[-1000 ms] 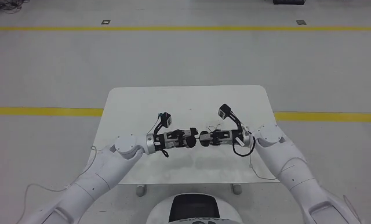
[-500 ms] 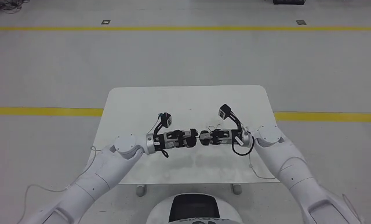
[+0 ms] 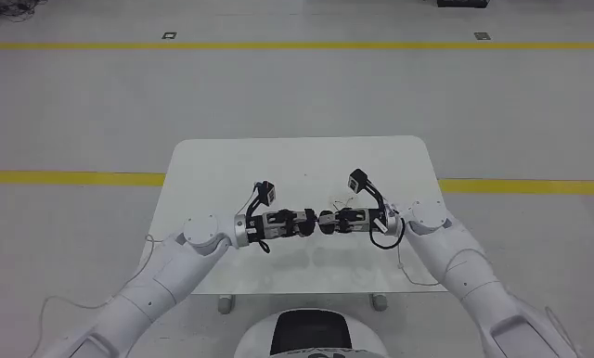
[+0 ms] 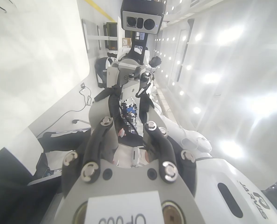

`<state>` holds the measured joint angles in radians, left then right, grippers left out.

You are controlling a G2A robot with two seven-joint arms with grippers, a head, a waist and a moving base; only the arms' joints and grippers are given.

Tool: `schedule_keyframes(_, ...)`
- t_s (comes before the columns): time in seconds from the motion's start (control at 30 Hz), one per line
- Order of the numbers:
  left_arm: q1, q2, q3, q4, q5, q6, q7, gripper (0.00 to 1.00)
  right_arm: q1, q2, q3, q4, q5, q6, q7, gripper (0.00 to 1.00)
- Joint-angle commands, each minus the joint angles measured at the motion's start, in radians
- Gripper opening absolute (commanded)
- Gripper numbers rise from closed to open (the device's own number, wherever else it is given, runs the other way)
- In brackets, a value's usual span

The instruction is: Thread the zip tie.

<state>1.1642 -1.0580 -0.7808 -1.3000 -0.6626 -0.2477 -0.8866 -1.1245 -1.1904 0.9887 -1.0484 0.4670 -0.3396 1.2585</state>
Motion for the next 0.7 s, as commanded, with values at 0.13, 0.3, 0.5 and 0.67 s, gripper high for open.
schedule_keyframes(0.13,0.0,-0.001,-0.002,0.001,0.007,0.006,-0.003,0.16,0.0,-0.001,0.002,-0.002,0.009,0.0,0.005,0.0)
schedule_keyframes(0.3,0.0,-0.002,-0.003,0.002,0.011,0.01,-0.005,0.13,-0.001,-0.001,0.006,-0.006,0.013,0.0,0.015,0.0)
schedule_keyframes(0.5,0.001,-0.004,-0.005,0.003,0.012,0.012,-0.007,0.09,0.002,-0.003,0.005,-0.003,0.011,0.0,0.02,0.0)
schedule_keyframes(0.67,0.0,-0.006,-0.005,0.005,0.014,0.013,-0.009,0.09,0.002,-0.004,0.008,-0.006,0.01,0.0,0.022,0.0)
